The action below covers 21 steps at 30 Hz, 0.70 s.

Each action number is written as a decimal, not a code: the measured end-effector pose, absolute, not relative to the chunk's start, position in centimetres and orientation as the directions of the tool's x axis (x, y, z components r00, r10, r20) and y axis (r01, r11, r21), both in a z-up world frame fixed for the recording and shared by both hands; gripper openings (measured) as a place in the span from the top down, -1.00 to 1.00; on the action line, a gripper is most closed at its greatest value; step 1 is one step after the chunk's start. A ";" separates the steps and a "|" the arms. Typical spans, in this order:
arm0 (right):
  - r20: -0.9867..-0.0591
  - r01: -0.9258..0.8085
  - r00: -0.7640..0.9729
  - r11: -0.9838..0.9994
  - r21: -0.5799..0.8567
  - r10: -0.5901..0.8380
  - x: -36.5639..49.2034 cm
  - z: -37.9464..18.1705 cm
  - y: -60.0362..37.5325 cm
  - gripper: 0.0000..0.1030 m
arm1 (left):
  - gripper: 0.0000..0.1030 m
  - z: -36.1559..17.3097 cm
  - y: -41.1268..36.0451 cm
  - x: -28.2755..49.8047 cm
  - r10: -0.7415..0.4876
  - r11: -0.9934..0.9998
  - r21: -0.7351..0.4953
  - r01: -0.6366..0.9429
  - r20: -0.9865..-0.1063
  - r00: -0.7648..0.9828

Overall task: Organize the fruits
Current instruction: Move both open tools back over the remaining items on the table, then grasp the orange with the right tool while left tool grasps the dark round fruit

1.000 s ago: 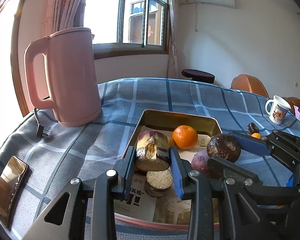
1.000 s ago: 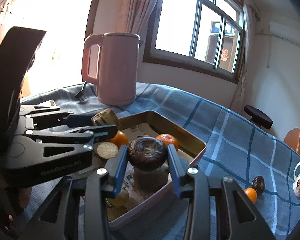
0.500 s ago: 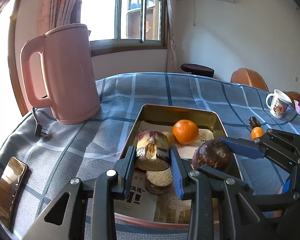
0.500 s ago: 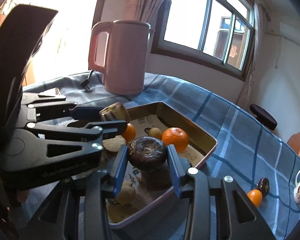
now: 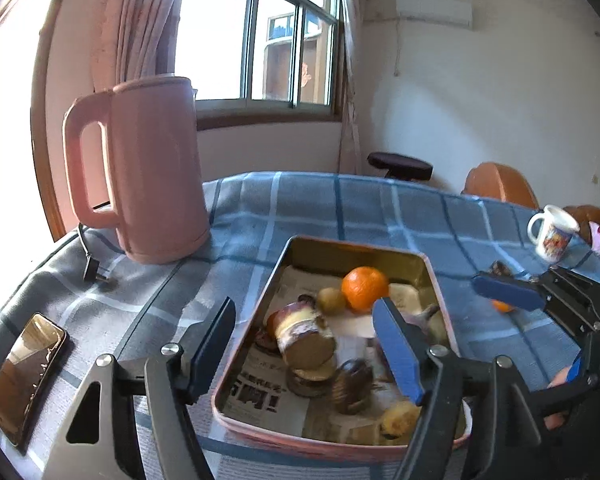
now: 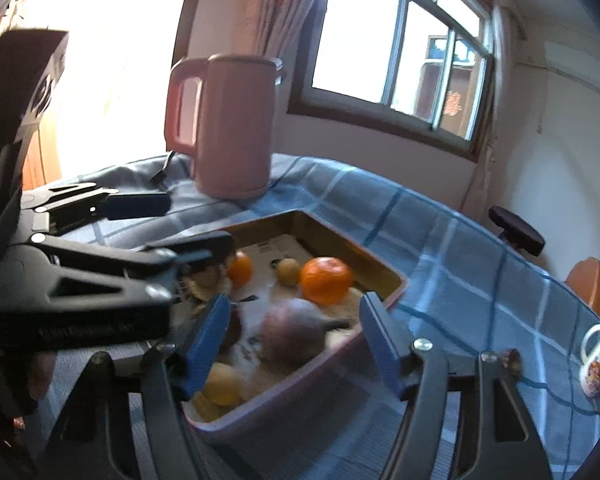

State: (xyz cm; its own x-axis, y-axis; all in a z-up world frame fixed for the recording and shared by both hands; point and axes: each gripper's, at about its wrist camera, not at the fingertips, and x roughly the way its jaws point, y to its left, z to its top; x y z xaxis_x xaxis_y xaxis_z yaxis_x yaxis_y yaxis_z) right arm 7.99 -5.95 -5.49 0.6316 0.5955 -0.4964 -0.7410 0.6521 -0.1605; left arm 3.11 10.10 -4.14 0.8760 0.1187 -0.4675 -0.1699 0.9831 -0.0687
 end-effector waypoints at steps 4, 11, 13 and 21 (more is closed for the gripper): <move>-0.476 -0.659 0.710 0.727 -0.191 0.518 8.9 -4.6 -10.1 -0.56 | -0.43 -3.4 8.0 3.2 0.097 0.989 -0.058 -0.136 -0.444 0.891; -0.569 -0.441 0.748 0.896 -0.044 0.340 15.4 -5.7 -18.1 -0.59 | -0.48 -2.9 3.1 5.0 0.006 0.999 -0.039 -0.026 -0.452 0.892; -0.603 -0.416 0.730 0.909 -0.020 0.321 16.9 -6.5 -18.7 -0.58 | -0.48 -2.8 1.4 5.9 0.003 1.000 -0.008 -0.007 -0.460 0.888; -0.711 -0.417 0.610 0.905 0.087 0.350 20.7 -8.6 -18.2 -0.22 | -0.48 -2.4 -2.1 7.9 -0.017 0.998 0.051 0.047 -0.475 0.880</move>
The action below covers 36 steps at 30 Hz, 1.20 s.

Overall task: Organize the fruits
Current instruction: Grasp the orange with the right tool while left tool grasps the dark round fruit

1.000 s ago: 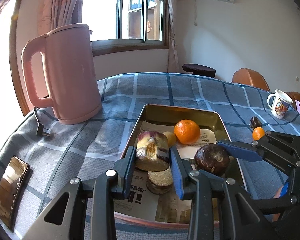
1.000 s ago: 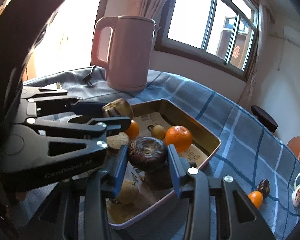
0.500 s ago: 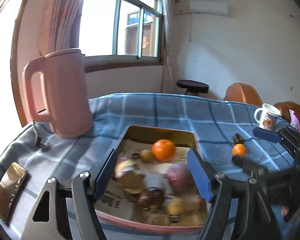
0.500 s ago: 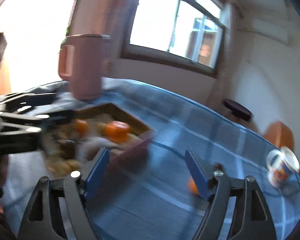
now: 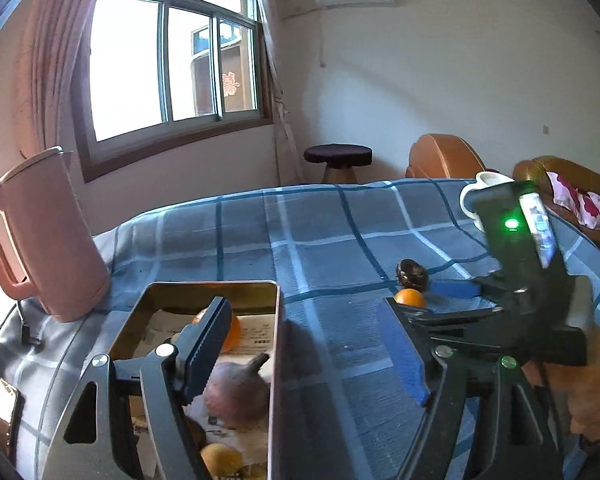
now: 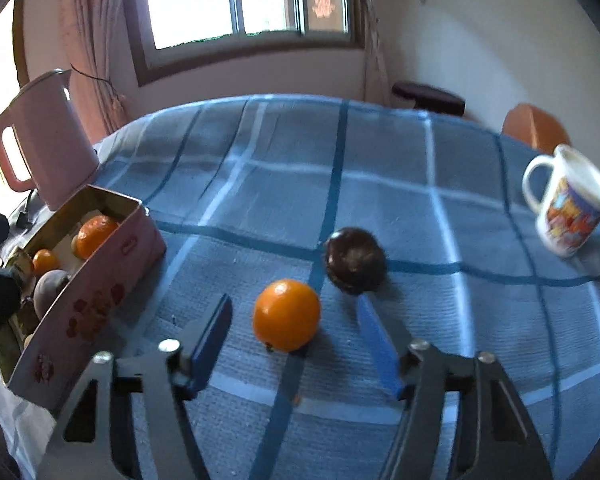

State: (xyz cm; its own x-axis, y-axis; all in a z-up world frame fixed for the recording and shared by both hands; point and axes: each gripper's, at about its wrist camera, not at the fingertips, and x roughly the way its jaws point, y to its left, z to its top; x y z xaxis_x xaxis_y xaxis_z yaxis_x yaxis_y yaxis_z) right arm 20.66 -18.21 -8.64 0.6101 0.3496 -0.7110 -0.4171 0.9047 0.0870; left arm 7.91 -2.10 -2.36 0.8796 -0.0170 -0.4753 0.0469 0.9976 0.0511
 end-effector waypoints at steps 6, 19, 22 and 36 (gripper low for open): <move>-0.746 -0.427 0.554 0.895 0.127 0.370 21.8 -9.7 -17.9 0.22 | -0.48 -1.8 -2.2 9.0 -0.017 0.998 0.049 0.047 -0.497 0.868; -0.697 -0.252 0.692 0.968 0.009 0.187 22.8 -8.2 -25.8 0.24 | -0.48 -3.3 -8.1 15.3 -0.070 0.990 0.054 0.129 -0.605 0.793; -0.690 -0.202 0.710 0.979 -0.010 0.140 23.4 -8.0 -27.9 0.24 | -0.48 -4.5 -10.2 17.2 -0.082 0.986 0.060 0.156 -0.641 0.763; -0.684 -0.171 0.714 0.984 0.041 0.152 23.8 -8.0 -30.6 0.24 | -0.48 -7.8 -12.9 23.2 -0.149 0.978 -0.013 0.206 -0.735 0.662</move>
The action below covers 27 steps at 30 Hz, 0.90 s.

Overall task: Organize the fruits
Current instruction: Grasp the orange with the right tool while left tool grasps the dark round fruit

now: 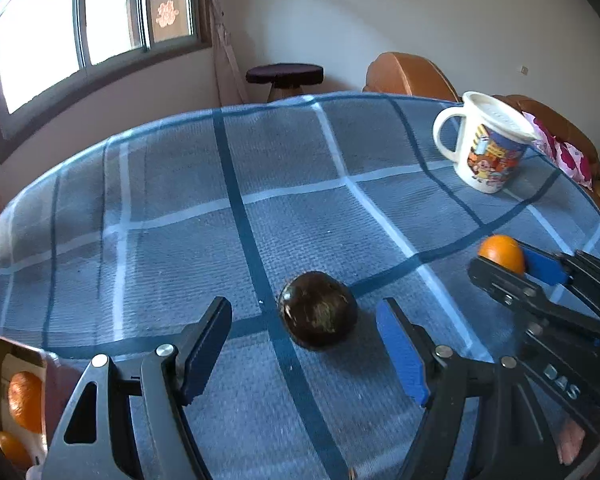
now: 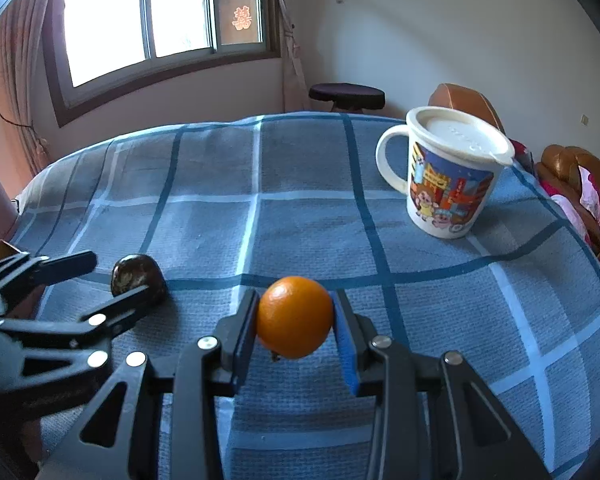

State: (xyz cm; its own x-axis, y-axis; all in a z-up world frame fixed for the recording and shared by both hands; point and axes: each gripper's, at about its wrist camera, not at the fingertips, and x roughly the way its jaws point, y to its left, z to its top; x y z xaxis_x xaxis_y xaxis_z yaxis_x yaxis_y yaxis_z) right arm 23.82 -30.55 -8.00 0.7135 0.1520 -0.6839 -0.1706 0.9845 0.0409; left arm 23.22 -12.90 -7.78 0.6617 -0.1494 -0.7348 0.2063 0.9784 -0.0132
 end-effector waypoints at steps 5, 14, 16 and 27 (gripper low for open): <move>-0.687 -0.192 0.713 0.981 0.006 0.143 23.7 -8.1 -29.8 0.24 | 0.03 -8.9 -13.6 24.2 -0.188 0.970 -0.044 0.241 -0.765 0.616; -0.680 -0.214 0.717 0.977 -0.007 0.152 23.5 -8.0 -29.3 0.24 | 0.18 -8.3 -12.5 23.3 -0.246 0.961 -0.104 0.255 -0.741 0.624; -0.674 -0.217 0.721 0.976 0.002 0.161 23.3 -7.9 -29.4 0.24 | 0.18 -8.2 -12.4 22.7 -0.248 0.960 -0.099 0.262 -0.736 0.630; -0.628 -0.252 0.753 0.968 0.000 0.196 22.3 -7.2 -29.0 0.24 | 0.18 -7.2 -12.1 20.3 -0.221 0.965 -0.050 0.257 -0.682 0.697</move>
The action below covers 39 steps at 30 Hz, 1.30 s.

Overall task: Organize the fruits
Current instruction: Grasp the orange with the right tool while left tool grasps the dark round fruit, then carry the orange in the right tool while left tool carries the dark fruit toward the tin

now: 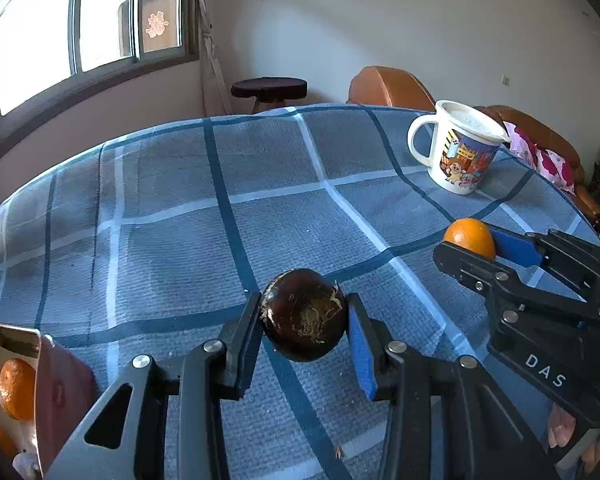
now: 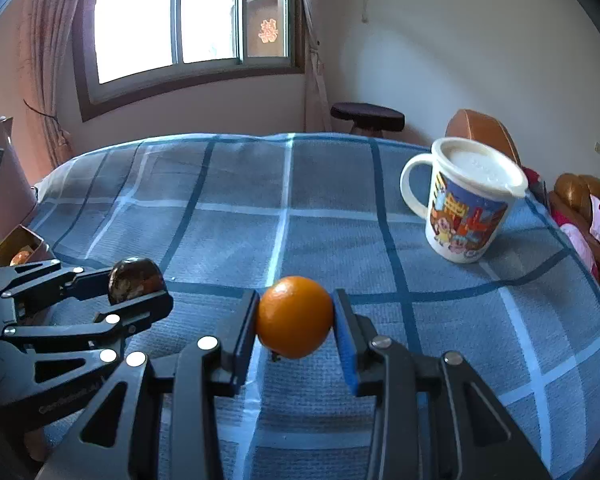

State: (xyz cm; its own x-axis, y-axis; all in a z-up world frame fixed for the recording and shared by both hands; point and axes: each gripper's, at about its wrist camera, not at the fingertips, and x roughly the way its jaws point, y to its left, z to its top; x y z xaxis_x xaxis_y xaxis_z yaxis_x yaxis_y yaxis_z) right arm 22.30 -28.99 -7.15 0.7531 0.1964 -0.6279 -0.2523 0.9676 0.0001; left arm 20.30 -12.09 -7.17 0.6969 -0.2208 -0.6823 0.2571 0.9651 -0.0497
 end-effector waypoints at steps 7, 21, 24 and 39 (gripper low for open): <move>-0.593 -0.252 0.785 0.967 -0.035 0.182 21.6 -6.7 -28.5 0.24 | 0.18 -6.8 -11.8 19.2 -0.212 0.968 -0.041 0.247 -0.658 0.723; -0.537 -0.251 0.822 0.967 -0.041 0.190 19.6 -6.0 -27.7 0.24 | 0.18 -6.3 -11.1 17.1 -0.216 0.968 -0.034 0.250 -0.622 0.752; -0.534 -0.254 0.824 0.966 -0.050 0.189 19.2 -5.9 -27.2 0.24 | 0.18 -6.2 -10.9 16.7 -0.214 0.969 -0.035 0.246 -0.616 0.758; -0.516 -0.292 0.826 0.955 -0.051 0.225 17.0 -5.7 -25.2 0.24 | 0.18 -5.8 -9.7 14.7 -0.201 0.974 -0.036 0.223 -0.587 0.784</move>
